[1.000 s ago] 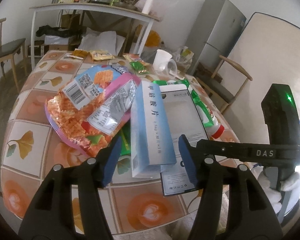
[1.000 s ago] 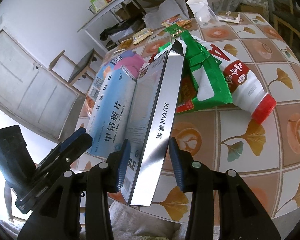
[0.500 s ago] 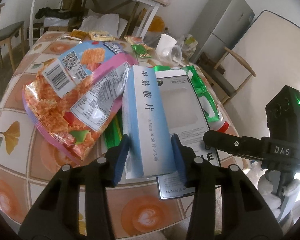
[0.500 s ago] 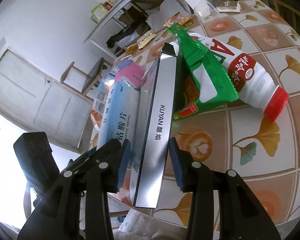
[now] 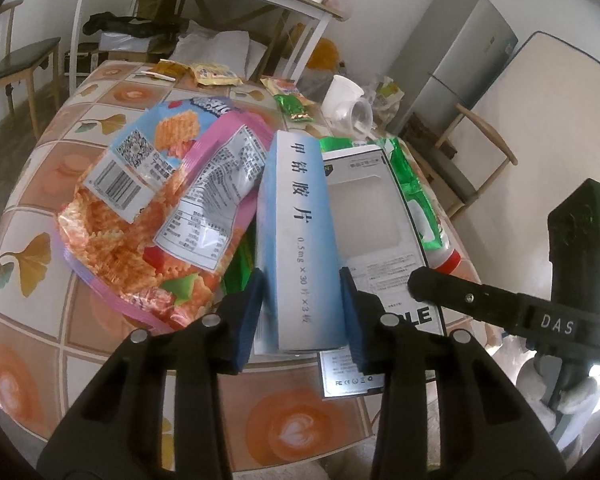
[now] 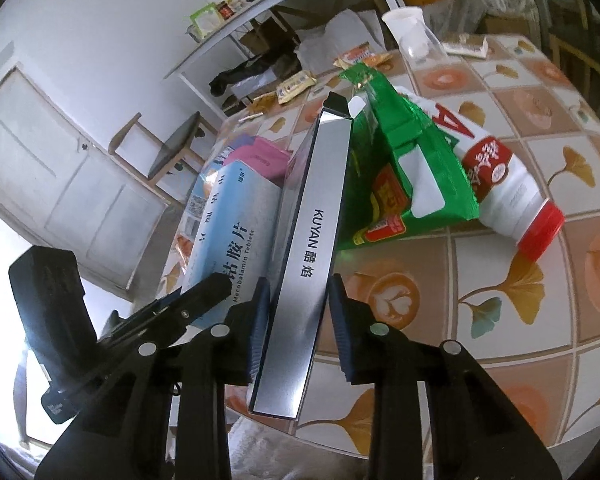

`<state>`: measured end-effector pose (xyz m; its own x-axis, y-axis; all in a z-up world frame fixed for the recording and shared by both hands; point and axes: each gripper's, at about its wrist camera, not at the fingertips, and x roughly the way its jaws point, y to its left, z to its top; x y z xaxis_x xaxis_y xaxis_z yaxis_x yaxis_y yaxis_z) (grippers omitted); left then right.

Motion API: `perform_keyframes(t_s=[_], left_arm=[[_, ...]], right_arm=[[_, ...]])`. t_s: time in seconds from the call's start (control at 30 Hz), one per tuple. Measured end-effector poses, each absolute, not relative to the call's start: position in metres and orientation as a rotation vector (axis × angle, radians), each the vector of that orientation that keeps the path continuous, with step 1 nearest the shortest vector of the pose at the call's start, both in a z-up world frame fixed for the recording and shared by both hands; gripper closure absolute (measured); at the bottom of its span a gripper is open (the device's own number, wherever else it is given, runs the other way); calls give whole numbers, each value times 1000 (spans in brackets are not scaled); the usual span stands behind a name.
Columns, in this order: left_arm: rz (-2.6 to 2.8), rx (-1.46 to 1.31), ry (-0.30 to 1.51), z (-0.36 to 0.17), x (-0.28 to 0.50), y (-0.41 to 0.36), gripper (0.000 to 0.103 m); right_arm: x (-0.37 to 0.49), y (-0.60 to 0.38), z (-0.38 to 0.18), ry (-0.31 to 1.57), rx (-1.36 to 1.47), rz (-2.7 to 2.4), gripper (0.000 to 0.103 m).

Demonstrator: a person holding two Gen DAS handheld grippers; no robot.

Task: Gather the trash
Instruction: 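Hold both boxes and pull them free of the pile with both grippers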

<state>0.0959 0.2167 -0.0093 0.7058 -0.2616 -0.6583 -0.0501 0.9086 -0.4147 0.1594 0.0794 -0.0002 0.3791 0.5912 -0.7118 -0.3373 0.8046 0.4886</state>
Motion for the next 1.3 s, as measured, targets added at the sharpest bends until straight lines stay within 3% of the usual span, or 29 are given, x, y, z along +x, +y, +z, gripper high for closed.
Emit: perform_keyframes(t_s=[0.57, 1.13, 1.3], left_arm=[[-114, -439, 770, -7, 84, 216, 69], [-148, -441, 777, -14, 85, 212, 69], [-152, -447, 777, -14, 86, 213, 69]], right_arm=[[141, 82, 18, 959, 112, 553, 77], [157, 99, 8, 1066, 197, 648, 61], [167, 95, -1, 1098, 292, 645, 60]])
